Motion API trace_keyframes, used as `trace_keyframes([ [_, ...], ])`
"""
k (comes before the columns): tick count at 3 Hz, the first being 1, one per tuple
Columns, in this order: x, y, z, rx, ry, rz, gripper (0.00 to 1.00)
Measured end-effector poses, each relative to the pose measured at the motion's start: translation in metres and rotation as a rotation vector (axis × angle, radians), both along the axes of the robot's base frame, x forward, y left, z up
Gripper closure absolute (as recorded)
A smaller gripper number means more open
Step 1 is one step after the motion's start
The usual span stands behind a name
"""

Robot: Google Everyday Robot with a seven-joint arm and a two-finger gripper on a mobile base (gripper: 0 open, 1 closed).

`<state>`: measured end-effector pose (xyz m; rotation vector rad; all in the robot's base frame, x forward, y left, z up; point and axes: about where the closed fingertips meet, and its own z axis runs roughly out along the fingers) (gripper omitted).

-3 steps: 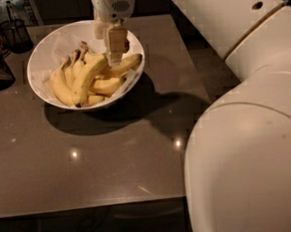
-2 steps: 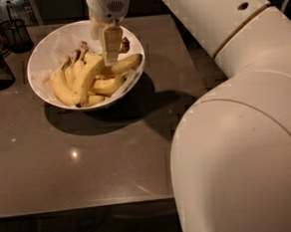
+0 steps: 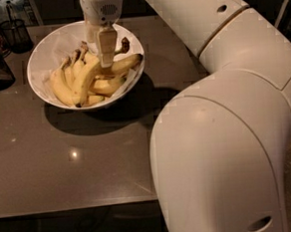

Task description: Pick banana from white bowl

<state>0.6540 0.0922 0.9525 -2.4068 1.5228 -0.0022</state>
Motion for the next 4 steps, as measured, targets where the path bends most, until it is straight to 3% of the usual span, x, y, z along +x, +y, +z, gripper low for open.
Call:
trace_keyframes([
  [4,0.010,0.016,-0.028,-0.051,0.042,0.010,0.43],
])
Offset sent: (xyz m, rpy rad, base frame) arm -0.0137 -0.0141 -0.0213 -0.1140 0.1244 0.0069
